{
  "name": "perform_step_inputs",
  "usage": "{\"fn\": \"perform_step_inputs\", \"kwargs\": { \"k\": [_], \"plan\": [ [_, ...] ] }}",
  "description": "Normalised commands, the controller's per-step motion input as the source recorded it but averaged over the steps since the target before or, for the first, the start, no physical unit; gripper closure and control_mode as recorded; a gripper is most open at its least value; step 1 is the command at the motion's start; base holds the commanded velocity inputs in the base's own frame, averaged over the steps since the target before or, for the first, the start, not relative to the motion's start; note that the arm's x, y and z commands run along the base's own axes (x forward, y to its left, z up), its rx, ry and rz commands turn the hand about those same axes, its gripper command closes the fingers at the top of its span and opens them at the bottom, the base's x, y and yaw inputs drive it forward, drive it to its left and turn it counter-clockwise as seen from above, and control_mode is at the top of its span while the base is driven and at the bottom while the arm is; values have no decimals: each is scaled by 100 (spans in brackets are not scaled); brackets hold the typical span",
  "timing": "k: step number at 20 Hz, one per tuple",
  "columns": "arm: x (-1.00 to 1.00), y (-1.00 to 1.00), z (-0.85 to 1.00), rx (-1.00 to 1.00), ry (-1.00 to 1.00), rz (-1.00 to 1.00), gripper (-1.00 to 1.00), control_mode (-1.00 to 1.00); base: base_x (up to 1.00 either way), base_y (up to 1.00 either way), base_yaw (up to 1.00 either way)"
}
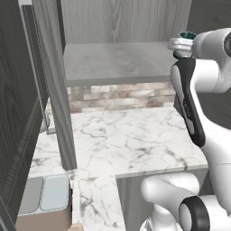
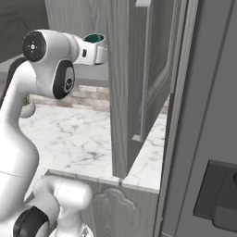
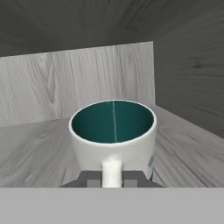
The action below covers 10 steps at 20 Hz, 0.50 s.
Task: Open the cabinet directly in front. Then move the beer and the mug to the dining counter with the jar on it.
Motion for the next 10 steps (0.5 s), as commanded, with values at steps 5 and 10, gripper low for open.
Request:
{"fn": "perform_step_inputs", "kwargs": {
  "k": [5, 10],
  "plan": [
    [-100, 0, 0, 0, -1, 0, 100, -100, 0, 0, 0],
    [-100, 3, 0, 0, 7, 0, 100, -100, 0, 0, 0]
  ]
}}
